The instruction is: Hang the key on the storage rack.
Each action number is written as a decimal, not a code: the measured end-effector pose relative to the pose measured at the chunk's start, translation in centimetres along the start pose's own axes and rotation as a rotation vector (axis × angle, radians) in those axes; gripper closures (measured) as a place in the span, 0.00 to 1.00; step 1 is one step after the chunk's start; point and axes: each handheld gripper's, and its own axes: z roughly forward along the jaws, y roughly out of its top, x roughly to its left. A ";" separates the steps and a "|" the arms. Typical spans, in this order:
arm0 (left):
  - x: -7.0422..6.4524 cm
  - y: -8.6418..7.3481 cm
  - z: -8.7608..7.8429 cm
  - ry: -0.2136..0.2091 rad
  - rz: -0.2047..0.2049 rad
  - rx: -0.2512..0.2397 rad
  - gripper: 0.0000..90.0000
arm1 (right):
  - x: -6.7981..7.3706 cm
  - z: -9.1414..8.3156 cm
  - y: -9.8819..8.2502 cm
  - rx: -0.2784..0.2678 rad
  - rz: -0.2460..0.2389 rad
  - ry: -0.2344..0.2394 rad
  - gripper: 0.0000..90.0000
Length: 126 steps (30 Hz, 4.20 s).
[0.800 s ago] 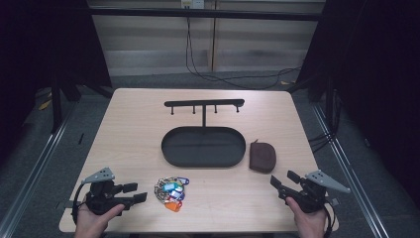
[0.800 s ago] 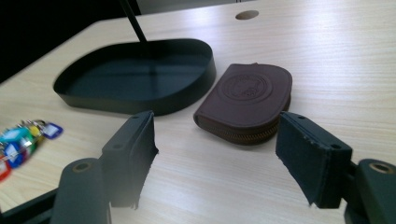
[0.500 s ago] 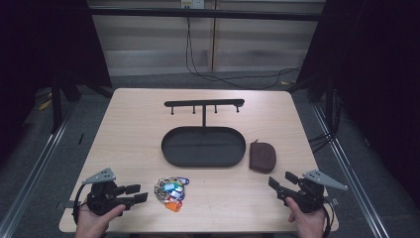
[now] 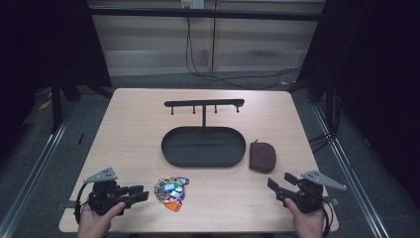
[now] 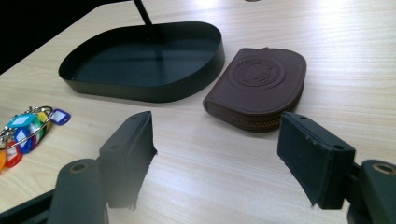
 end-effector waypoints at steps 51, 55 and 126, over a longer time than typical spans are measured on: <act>-3.4 7.5 4.8 -0.008 0.157 0.303 0.84 | -0.1 0.6 -0.3 0.045 0.013 0.029 0.26; -3.6 7.7 5.4 -0.014 0.138 0.314 0.85 | 0.0 0.5 -0.3 0.041 0.011 0.030 0.26; -4.5 8.5 15.0 0.043 0.194 0.892 0.97 | -0.1 0.9 -0.3 0.056 0.003 0.026 0.25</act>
